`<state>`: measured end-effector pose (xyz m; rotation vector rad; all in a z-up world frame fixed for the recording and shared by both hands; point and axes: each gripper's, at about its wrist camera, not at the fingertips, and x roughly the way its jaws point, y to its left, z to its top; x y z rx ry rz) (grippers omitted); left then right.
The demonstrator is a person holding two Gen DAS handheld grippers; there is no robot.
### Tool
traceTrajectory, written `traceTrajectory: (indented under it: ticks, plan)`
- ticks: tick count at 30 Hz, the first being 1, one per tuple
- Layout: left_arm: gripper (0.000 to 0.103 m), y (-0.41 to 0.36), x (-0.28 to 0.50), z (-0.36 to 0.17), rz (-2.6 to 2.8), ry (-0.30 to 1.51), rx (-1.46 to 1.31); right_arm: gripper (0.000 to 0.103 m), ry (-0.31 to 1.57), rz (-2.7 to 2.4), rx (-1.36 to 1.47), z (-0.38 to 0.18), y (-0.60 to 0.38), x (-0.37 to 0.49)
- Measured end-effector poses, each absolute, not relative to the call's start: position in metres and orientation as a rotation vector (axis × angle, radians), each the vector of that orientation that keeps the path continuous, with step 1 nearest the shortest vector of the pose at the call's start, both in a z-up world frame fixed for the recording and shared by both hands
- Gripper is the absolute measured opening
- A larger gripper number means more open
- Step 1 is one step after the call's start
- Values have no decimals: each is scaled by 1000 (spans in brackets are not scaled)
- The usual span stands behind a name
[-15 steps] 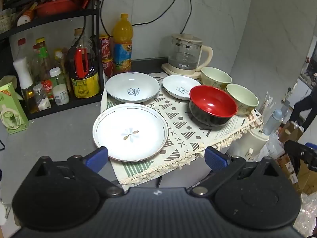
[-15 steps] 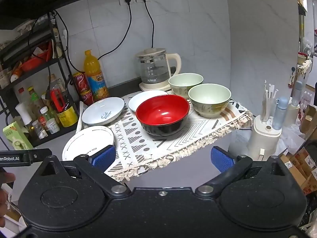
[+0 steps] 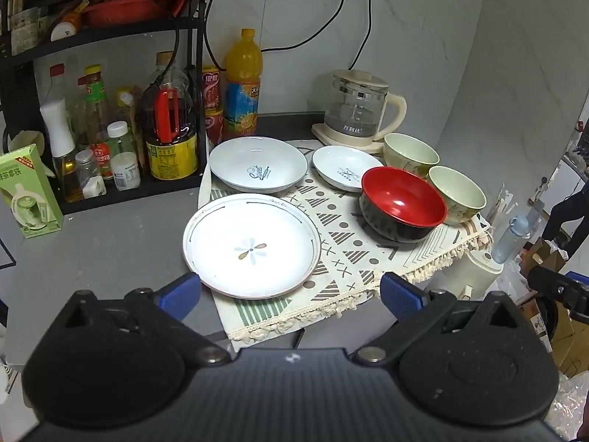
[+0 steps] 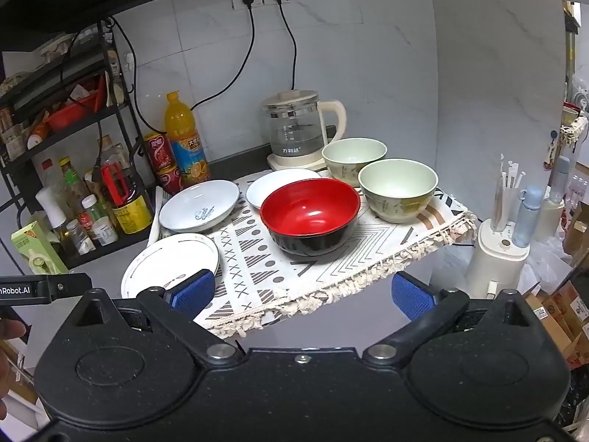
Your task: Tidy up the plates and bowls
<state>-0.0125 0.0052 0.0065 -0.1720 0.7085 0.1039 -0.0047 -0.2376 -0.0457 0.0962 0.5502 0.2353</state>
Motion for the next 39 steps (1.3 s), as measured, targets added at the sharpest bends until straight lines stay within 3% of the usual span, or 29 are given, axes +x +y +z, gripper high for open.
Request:
traceTrajectory:
  ticks: [39]
  plan:
    - [103,-8,-24,10,120,717,-178,103,545,271,61,-40,-246,-15]
